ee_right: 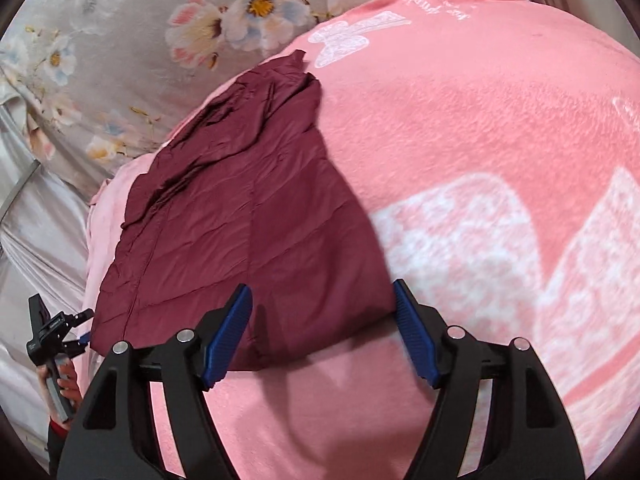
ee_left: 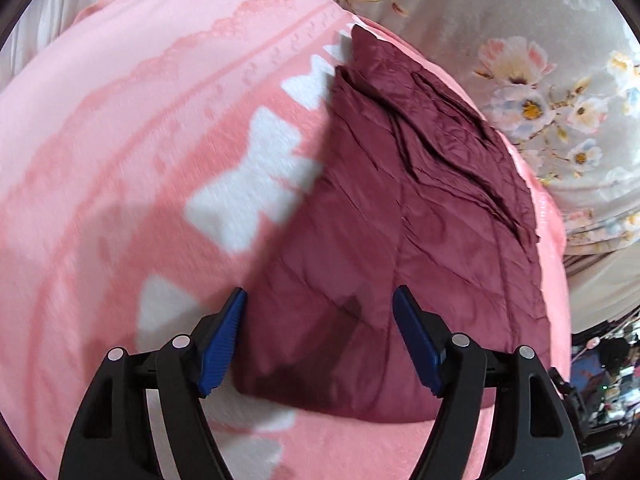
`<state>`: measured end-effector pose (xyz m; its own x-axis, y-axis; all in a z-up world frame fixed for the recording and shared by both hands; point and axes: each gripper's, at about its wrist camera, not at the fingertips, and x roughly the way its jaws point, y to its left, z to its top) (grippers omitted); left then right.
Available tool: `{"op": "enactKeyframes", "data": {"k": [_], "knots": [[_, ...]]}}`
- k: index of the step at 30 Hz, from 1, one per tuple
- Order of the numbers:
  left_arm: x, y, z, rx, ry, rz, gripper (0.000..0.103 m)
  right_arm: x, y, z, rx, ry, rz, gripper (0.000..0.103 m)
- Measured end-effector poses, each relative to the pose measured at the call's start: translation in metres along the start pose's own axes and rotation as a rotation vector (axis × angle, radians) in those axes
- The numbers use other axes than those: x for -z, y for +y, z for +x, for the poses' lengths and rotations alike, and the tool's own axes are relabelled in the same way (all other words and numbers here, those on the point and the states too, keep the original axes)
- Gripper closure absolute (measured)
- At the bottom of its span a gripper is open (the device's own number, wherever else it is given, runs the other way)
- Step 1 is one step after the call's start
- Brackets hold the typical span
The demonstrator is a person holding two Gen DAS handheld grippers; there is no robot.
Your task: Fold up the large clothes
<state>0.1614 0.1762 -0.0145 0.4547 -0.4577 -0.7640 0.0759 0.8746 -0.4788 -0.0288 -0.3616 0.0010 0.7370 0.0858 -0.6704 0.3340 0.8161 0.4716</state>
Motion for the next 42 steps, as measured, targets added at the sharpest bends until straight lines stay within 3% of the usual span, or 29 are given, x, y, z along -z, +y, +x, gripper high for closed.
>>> {"op": "enactKeyframes", "data": {"k": [3,4,5,6,7,9,14,22,28,31,34,39,42], "knots": [[0.008,-0.001,0.001,-0.021,-0.036,0.001,0.04,-0.001,0.0,0.004,-0.029,-0.031,0.043,0.036],[0.009,-0.004,0.001,-0.037,-0.045,0.002,0.045,-0.003,0.0,0.006,-0.053,-0.028,0.069,0.047],[0.008,-0.006,0.0,-0.032,-0.043,0.001,0.067,-0.005,-0.001,0.009,-0.075,-0.02,0.094,0.055],[0.008,-0.006,0.001,-0.019,-0.031,-0.009,0.086,-0.005,-0.003,0.012,-0.092,-0.012,0.129,0.078],[0.009,-0.006,-0.002,-0.007,-0.027,-0.021,0.092,-0.005,-0.004,0.011,-0.103,-0.017,0.153,0.09],[0.011,-0.007,-0.013,0.018,-0.042,-0.037,0.099,-0.003,-0.001,0.0,-0.129,-0.056,0.17,0.096],[0.033,-0.018,-0.077,0.059,-0.114,0.031,0.1,0.02,0.029,-0.065,-0.101,-0.145,0.008,0.099],[0.12,-0.014,-0.213,0.144,-0.184,0.097,0.101,0.094,0.041,-0.204,-0.132,-0.233,-0.162,0.099],[0.133,-0.035,-0.28,0.19,-0.298,0.103,0.101,0.078,0.066,-0.272,-0.156,-0.374,-0.186,0.099],[0.112,-0.052,-0.28,0.173,-0.328,0.125,0.1,0.043,0.075,-0.261,-0.202,-0.409,-0.162,0.099],[0.077,-0.074,-0.261,0.107,-0.349,0.161,0.099,0.005,0.084,-0.225,-0.165,-0.417,-0.158,0.099],[0.002,-0.095,-0.193,0.017,-0.312,0.175,0.097,-0.054,0.08,-0.149,-0.114,-0.36,-0.057,0.099],[-0.034,-0.105,-0.138,-0.076,-0.27,0.177,0.097,-0.078,0.072,-0.097,-0.073,-0.312,-0.026,0.099]]}}
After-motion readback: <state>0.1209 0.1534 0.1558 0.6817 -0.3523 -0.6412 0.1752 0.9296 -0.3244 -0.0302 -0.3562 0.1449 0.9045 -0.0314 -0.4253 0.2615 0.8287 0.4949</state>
